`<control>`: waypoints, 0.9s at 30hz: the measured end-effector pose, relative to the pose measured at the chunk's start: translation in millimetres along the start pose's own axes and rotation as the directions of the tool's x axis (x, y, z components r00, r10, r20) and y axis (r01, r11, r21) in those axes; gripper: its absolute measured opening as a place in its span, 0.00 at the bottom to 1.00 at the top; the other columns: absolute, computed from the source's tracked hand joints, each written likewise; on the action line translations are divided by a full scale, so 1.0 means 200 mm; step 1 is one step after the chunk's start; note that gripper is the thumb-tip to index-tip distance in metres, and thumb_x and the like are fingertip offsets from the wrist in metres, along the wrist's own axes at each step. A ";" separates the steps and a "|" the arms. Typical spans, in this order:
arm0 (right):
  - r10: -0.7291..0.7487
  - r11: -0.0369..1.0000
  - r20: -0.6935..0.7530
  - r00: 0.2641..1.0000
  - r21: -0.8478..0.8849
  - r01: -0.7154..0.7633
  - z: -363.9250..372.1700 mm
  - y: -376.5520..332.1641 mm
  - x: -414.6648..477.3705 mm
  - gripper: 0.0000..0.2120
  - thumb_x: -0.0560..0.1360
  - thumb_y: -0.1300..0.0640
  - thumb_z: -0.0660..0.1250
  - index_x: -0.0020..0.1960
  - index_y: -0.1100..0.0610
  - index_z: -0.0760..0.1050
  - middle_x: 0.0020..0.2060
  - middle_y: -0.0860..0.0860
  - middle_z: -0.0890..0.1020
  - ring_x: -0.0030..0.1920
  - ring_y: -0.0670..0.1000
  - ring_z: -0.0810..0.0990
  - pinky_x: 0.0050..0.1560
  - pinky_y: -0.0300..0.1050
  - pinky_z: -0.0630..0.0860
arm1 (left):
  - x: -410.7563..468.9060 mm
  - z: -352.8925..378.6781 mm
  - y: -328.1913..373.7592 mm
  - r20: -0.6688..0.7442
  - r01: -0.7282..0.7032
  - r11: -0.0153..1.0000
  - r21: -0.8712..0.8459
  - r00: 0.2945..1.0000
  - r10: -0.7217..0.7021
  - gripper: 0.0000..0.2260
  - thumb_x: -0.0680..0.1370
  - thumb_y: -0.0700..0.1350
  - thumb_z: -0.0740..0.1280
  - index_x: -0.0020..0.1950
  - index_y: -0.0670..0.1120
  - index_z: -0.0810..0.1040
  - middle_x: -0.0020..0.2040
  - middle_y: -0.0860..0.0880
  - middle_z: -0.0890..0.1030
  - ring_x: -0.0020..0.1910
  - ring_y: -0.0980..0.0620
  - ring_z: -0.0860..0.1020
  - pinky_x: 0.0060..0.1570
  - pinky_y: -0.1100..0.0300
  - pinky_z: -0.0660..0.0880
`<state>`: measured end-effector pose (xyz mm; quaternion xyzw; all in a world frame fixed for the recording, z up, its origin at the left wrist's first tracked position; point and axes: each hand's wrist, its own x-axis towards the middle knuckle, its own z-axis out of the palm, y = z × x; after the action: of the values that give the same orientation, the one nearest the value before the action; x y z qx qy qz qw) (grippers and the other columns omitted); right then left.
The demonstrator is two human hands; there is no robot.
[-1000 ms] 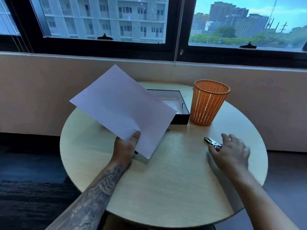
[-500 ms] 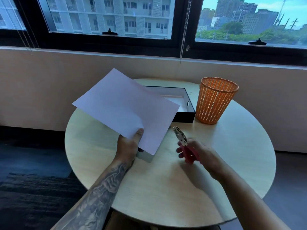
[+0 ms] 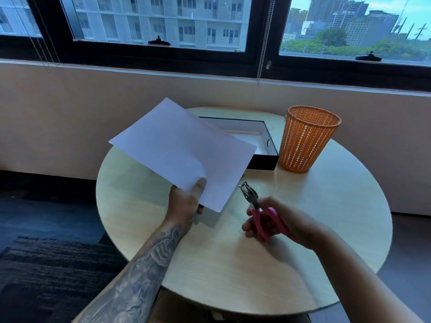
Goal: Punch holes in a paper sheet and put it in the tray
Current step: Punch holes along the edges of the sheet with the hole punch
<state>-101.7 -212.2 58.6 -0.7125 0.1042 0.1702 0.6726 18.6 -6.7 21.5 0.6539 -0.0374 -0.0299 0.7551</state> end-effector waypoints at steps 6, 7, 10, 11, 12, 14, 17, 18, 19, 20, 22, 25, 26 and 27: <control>0.070 0.940 -0.061 0.996 -0.331 -0.086 0.06 -0.07 -0.01 0.25 0.82 0.44 0.60 0.52 0.67 0.78 0.38 0.60 0.83 0.38 0.60 0.81 0.42 0.54 0.80 | 0.00 0.00 0.00 -0.017 -0.012 1.000 0.010 1.000 0.012 0.06 0.77 0.43 0.73 0.42 0.44 0.79 0.28 0.51 0.76 0.21 0.54 0.70 0.20 0.62 0.67; 0.077 0.933 -0.064 0.995 -0.346 -0.095 0.07 -0.08 0.00 0.25 0.82 0.43 0.59 0.50 0.67 0.78 0.37 0.60 0.82 0.37 0.59 0.81 0.39 0.52 0.79 | 0.00 0.00 0.00 -0.018 -0.015 1.000 0.014 1.000 0.015 0.06 0.77 0.43 0.73 0.42 0.44 0.79 0.28 0.51 0.76 0.21 0.53 0.69 0.20 0.62 0.67; 0.095 0.924 -0.065 0.993 -0.366 -0.113 0.09 -0.08 0.01 0.24 0.82 0.43 0.60 0.48 0.64 0.78 0.36 0.60 0.82 0.33 0.58 0.80 0.34 0.47 0.77 | -0.01 0.01 0.01 -0.023 -0.013 1.000 0.024 1.000 0.014 0.07 0.77 0.43 0.73 0.41 0.45 0.78 0.27 0.52 0.76 0.21 0.54 0.70 0.19 0.62 0.68; 0.098 0.923 -0.064 0.993 -0.367 -0.115 0.10 -0.08 0.01 0.24 0.82 0.43 0.60 0.48 0.64 0.77 0.35 0.60 0.82 0.32 0.58 0.80 0.33 0.46 0.77 | -0.02 0.01 0.01 -0.024 -0.012 1.000 0.025 1.000 0.013 0.07 0.77 0.43 0.73 0.41 0.45 0.78 0.27 0.54 0.76 0.21 0.55 0.70 0.19 0.62 0.68; 0.101 0.923 -0.066 0.993 -0.367 -0.118 0.10 -0.08 0.01 0.24 0.82 0.43 0.60 0.47 0.64 0.77 0.35 0.60 0.82 0.31 0.57 0.80 0.32 0.46 0.76 | -0.02 0.01 0.02 -0.024 -0.011 1.000 0.025 1.000 0.012 0.07 0.78 0.43 0.73 0.41 0.46 0.78 0.26 0.55 0.76 0.21 0.55 0.70 0.19 0.62 0.68; 0.103 0.926 -0.069 0.992 -0.359 -0.121 0.10 -0.07 0.02 0.23 0.82 0.43 0.60 0.47 0.64 0.77 0.35 0.60 0.81 0.32 0.58 0.79 0.32 0.46 0.76 | -0.02 0.01 0.02 -0.025 -0.015 1.000 0.026 1.000 0.016 0.07 0.78 0.42 0.73 0.41 0.47 0.78 0.25 0.56 0.77 0.21 0.56 0.70 0.19 0.62 0.68; 0.105 0.926 -0.071 0.992 -0.358 -0.124 0.10 -0.06 0.03 0.24 0.82 0.43 0.60 0.46 0.64 0.77 0.35 0.61 0.81 0.32 0.57 0.79 0.32 0.46 0.75 | -0.02 0.01 0.02 -0.023 -0.019 0.999 0.034 1.000 0.019 0.08 0.78 0.42 0.72 0.40 0.47 0.78 0.25 0.56 0.77 0.21 0.56 0.70 0.19 0.62 0.69; 0.106 0.924 -0.070 0.992 -0.361 -0.124 0.11 -0.06 0.03 0.24 0.82 0.42 0.60 0.46 0.64 0.77 0.35 0.61 0.81 0.32 0.57 0.79 0.33 0.46 0.76 | -0.02 0.01 0.02 -0.021 -0.020 0.999 0.039 1.000 0.021 0.08 0.78 0.43 0.72 0.40 0.47 0.78 0.25 0.56 0.77 0.21 0.56 0.70 0.19 0.62 0.69; 0.107 0.922 -0.067 0.992 -0.368 -0.125 0.10 -0.06 0.03 0.24 0.82 0.42 0.60 0.46 0.64 0.77 0.35 0.61 0.82 0.32 0.57 0.79 0.33 0.47 0.76 | -0.02 0.01 0.02 -0.019 -0.024 0.999 0.045 1.000 0.025 0.07 0.78 0.43 0.72 0.40 0.47 0.78 0.25 0.56 0.77 0.21 0.56 0.70 0.19 0.62 0.69; 0.109 0.918 -0.063 0.992 -0.376 -0.125 0.10 -0.06 0.03 0.25 0.82 0.41 0.61 0.46 0.64 0.77 0.35 0.61 0.82 0.33 0.58 0.79 0.34 0.47 0.76 | -0.02 0.01 0.02 -0.018 -0.029 0.998 0.051 0.999 0.030 0.07 0.78 0.43 0.72 0.40 0.47 0.78 0.25 0.56 0.76 0.21 0.56 0.70 0.19 0.62 0.69; 0.114 0.913 -0.054 0.992 -0.389 -0.126 0.10 -0.06 0.03 0.27 0.80 0.38 0.61 0.47 0.64 0.78 0.36 0.61 0.82 0.34 0.58 0.80 0.35 0.48 0.77 | -0.01 0.01 0.02 -0.015 -0.037 0.998 0.058 0.999 0.038 0.08 0.78 0.42 0.72 0.40 0.46 0.78 0.24 0.56 0.76 0.20 0.55 0.70 0.19 0.63 0.69; 0.117 0.901 -0.047 0.992 -0.415 -0.126 0.10 -0.05 0.04 0.30 0.79 0.35 0.62 0.47 0.64 0.79 0.36 0.60 0.83 0.35 0.59 0.81 0.38 0.50 0.79 | -0.01 0.01 0.01 -0.015 -0.044 0.997 0.063 0.999 0.045 0.09 0.78 0.42 0.72 0.39 0.46 0.78 0.24 0.55 0.76 0.20 0.54 0.69 0.19 0.61 0.69; 0.117 0.897 -0.045 0.992 -0.424 -0.125 0.11 -0.05 0.04 0.30 0.78 0.34 0.61 0.47 0.63 0.79 0.36 0.59 0.83 0.36 0.59 0.81 0.38 0.51 0.79 | 0.00 0.01 0.00 -0.024 -0.043 0.997 0.063 0.999 0.045 0.09 0.78 0.42 0.73 0.38 0.46 0.78 0.24 0.55 0.76 0.20 0.53 0.69 0.19 0.61 0.68; 0.116 0.893 -0.042 0.992 -0.434 -0.123 0.11 -0.05 0.05 0.31 0.78 0.33 0.61 0.47 0.63 0.79 0.36 0.59 0.84 0.36 0.60 0.82 0.39 0.52 0.78 | 0.00 0.01 -0.01 -0.035 -0.041 0.997 0.061 0.998 0.043 0.09 0.77 0.43 0.73 0.38 0.46 0.78 0.25 0.53 0.75 0.19 0.52 0.68 0.19 0.61 0.67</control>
<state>-91.0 -189.5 63.6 -0.8384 0.1121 0.2246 0.4839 19.0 -8.8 19.8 0.6758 -0.0382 -0.0010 0.7361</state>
